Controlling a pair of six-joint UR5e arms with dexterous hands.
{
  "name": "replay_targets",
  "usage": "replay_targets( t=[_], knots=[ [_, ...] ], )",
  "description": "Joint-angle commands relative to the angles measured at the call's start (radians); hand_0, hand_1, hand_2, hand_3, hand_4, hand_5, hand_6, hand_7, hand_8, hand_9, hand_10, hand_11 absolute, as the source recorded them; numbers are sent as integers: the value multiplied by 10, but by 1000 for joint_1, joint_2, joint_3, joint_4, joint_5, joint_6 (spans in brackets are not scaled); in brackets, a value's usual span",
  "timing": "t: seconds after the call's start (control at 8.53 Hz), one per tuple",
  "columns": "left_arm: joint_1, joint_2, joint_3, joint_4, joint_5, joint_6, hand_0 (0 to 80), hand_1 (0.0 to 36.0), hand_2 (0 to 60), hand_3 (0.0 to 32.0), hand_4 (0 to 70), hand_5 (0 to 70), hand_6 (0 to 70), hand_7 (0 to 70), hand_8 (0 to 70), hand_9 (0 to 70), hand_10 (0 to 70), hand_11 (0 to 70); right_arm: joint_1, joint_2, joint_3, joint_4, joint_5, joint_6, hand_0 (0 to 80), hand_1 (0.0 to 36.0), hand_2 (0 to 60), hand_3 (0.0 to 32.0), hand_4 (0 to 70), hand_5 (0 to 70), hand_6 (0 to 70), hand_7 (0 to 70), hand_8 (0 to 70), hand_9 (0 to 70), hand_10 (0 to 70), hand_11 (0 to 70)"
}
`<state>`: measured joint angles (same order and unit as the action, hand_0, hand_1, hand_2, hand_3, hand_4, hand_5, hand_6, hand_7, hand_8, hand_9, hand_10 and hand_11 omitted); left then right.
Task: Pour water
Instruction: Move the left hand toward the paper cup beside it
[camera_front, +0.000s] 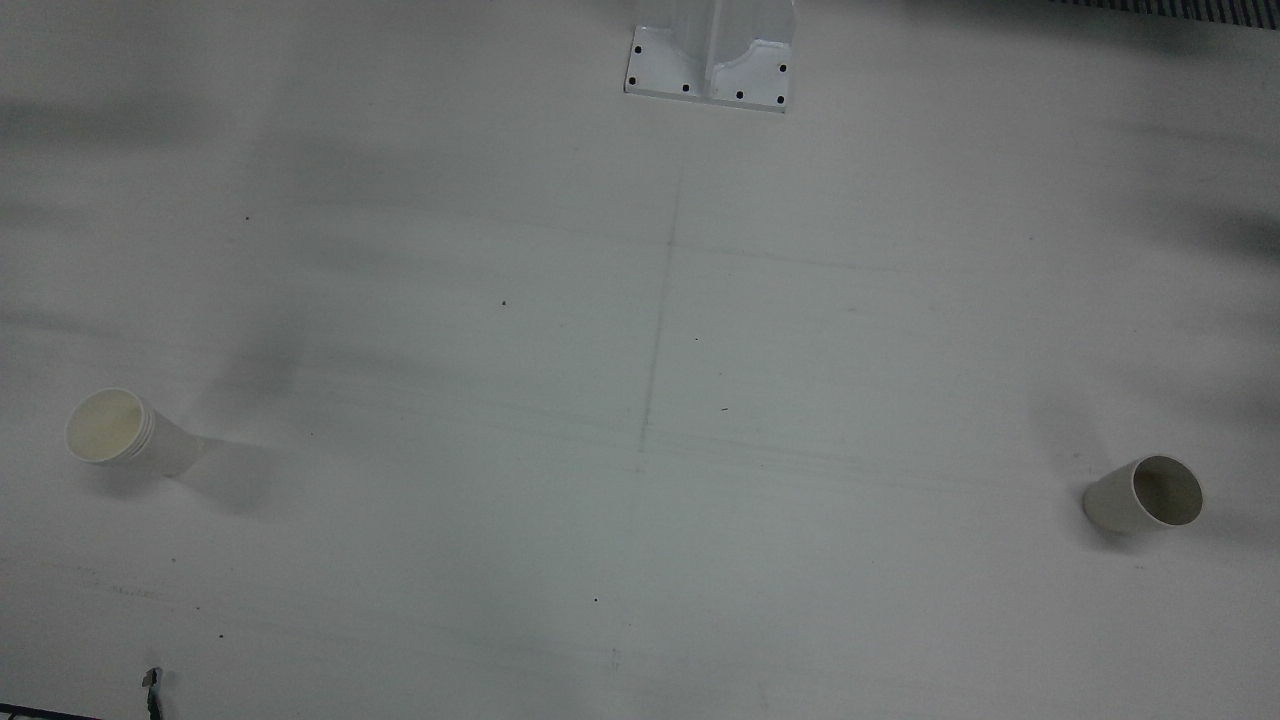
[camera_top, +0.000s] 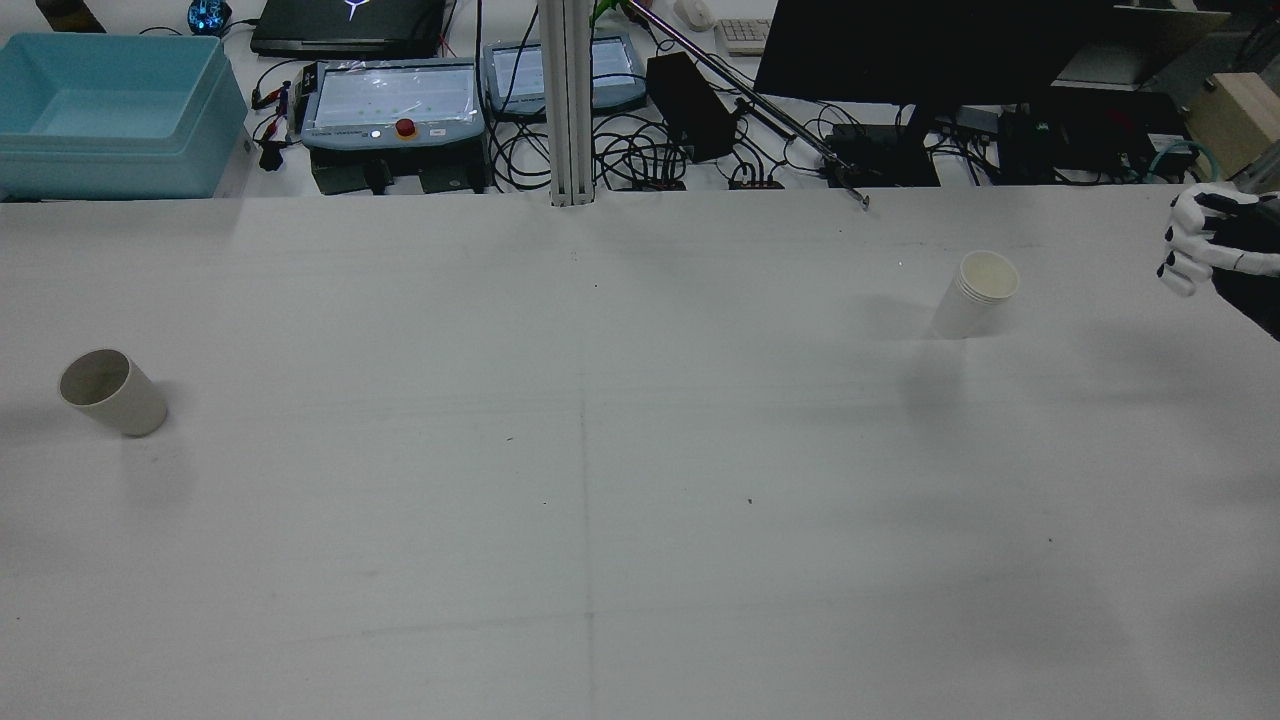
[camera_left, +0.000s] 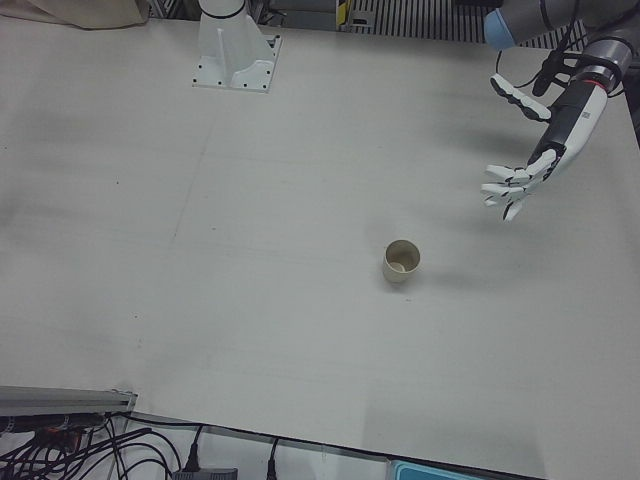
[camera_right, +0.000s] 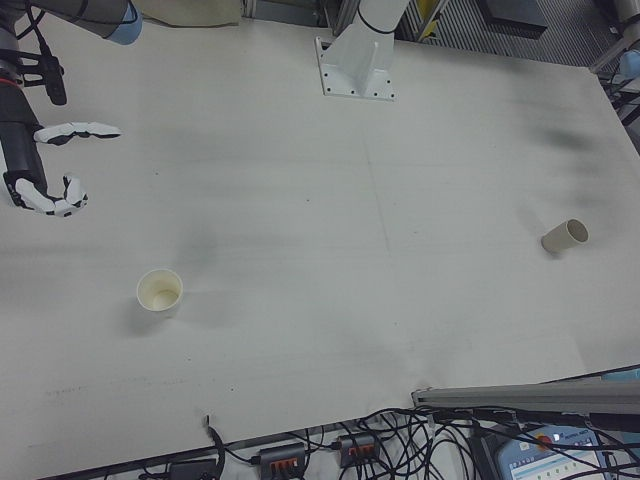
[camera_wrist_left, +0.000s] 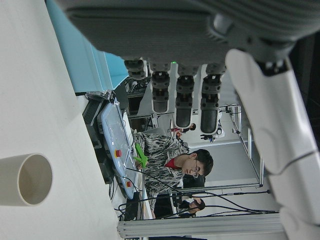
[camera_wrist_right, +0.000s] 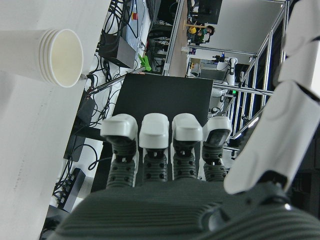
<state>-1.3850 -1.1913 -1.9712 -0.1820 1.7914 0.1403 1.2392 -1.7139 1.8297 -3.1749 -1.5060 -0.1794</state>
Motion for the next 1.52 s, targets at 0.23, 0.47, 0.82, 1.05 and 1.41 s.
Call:
replay_targets(
  t=[0.23,0.47,0.82,1.05,1.41],
  knots=[
    [127,-71,412,-425,-130,186,595,167,0,38,176,307,162,232,156,139,53,97,-139,101,-112,9,15,-26,514,121,156,0,178,700,510,700,610,700,372,529],
    [153,-108,439,-430,-130,215,583,161,0,100,140,294,123,185,129,90,20,47,-142,105,-115,-17,27,-37,494,77,185,0,246,700,670,700,700,700,505,700],
    [306,-172,434,-392,-207,219,574,149,0,148,132,302,120,184,124,81,8,30,-136,50,-141,-7,29,-31,482,67,242,0,276,700,700,700,700,700,545,700],
    [378,-259,460,-341,-281,246,574,131,0,180,97,286,113,185,120,86,5,26,-129,39,-147,-3,36,-32,480,67,233,0,247,700,700,700,700,700,542,700],
    [443,-318,554,-310,-357,219,541,101,0,146,97,285,106,170,123,83,0,6,-129,43,-147,-3,36,-32,486,71,224,0,254,700,700,700,700,700,550,700]
  ],
)
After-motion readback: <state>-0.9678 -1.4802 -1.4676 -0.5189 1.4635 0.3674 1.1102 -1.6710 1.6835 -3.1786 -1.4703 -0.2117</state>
